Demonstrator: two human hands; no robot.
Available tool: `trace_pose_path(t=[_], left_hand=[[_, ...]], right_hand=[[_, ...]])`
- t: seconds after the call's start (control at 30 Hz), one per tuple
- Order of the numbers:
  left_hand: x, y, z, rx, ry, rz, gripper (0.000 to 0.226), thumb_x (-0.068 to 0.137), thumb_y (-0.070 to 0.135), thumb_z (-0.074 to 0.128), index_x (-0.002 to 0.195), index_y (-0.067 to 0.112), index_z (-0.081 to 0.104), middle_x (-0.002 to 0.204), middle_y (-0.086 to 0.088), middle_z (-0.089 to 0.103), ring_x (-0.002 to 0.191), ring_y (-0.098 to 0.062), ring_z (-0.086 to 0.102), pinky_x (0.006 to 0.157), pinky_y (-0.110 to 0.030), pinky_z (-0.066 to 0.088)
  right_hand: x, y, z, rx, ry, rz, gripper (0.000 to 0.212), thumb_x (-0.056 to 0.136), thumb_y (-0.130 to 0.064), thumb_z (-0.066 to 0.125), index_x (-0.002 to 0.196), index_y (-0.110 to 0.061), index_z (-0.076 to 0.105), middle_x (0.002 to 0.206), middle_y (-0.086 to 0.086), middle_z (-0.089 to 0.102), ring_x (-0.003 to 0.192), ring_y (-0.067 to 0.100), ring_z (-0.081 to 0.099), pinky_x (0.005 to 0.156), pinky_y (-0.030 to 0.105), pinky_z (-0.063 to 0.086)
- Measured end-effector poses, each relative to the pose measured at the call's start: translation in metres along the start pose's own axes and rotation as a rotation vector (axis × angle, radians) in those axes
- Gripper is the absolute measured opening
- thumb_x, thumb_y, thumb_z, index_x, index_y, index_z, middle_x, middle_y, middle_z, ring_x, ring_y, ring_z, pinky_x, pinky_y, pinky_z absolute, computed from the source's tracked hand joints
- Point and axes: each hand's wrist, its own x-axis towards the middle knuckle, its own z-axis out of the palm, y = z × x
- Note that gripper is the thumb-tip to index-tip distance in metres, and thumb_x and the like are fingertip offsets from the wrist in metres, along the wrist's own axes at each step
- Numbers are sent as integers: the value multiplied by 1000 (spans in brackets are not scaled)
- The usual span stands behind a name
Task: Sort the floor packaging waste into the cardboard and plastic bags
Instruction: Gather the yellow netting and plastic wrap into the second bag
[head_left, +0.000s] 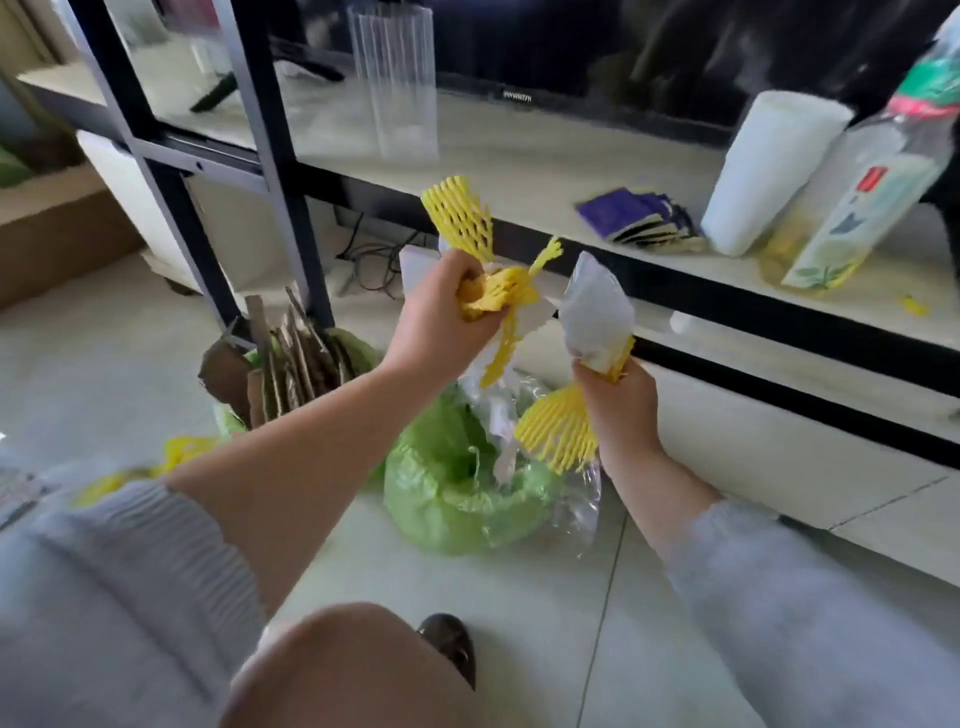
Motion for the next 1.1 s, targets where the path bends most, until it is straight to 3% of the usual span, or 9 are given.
trace_pose_path(t=[0.13, 0.33, 0.5, 0.7, 0.77, 0.87, 0.93, 1.0, 1.1], left_hand=[[-13, -63, 19, 121, -145, -107, 47, 77, 12, 65, 119, 21, 47, 103, -4, 60, 88, -23, 56, 71, -26, 42], [-23, -138, 42, 601, -521, -95, 58, 81, 12, 59, 136, 27, 45, 131, -5, 47, 122, -28, 42, 103, -39, 39], [-20, -169, 70, 581, -761, -88, 55, 76, 25, 61, 127, 13, 42, 127, -9, 47, 121, -30, 44, 98, -38, 39], [-14, -186, 113, 755, -1030, -148, 48, 93, 22, 47, 132, -2, 35, 130, -20, 46, 120, -32, 47, 97, -34, 39], [-12, -191, 122, 747, -1132, -225, 36, 95, 12, 41, 128, -2, 44, 119, -16, 53, 109, -28, 53, 89, -29, 41], [-13, -200, 135, 764, -1265, -296, 31, 95, 9, 40, 120, 0, 56, 93, -12, 52, 95, -24, 49, 101, -32, 40], [-17, -217, 144, 813, -1280, -293, 34, 97, 13, 39, 126, 1, 51, 114, -15, 56, 112, -28, 50, 106, -38, 36], [-17, -223, 145, 918, -1324, -155, 43, 96, 15, 39, 137, 3, 38, 143, -18, 38, 132, -35, 37, 111, -44, 30], [-19, -221, 147, 846, -1217, -234, 53, 91, 14, 49, 140, 3, 31, 148, -20, 28, 134, -36, 34, 110, -43, 31]], right_hand=[[9, 38, 25, -128, -50, 56, 9, 84, -24, 65, 86, -15, 65, 74, 1, 62, 68, 17, 54, 60, 26, 38], [33, 80, 63, -398, -156, 23, 13, 81, -23, 66, 79, -11, 69, 79, 11, 67, 76, 30, 62, 60, 29, 40], [44, 100, 93, -669, -484, 13, 15, 83, -23, 63, 94, -15, 69, 92, 6, 67, 82, 25, 60, 64, 26, 39], [65, 143, 111, -745, -628, 249, 23, 89, -27, 55, 107, -15, 65, 106, 13, 67, 96, 32, 61, 80, 33, 47], [72, 156, 120, -794, -683, 293, 25, 90, -27, 54, 107, -13, 64, 107, 14, 66, 97, 32, 61, 81, 34, 47], [79, 179, 137, -885, -728, 360, 28, 92, -30, 50, 105, -10, 64, 105, 14, 65, 94, 32, 60, 76, 32, 45], [83, 193, 146, -997, -766, 371, 26, 92, -25, 49, 107, -9, 64, 109, 14, 65, 96, 32, 60, 77, 33, 44], [85, 202, 153, -1089, -790, 344, 23, 92, -20, 49, 107, -10, 63, 109, 13, 64, 97, 31, 59, 78, 33, 43], [90, 202, 159, -1160, -817, 233, 21, 89, -16, 52, 106, -11, 63, 108, 12, 63, 89, 29, 58, 77, 32, 45]])
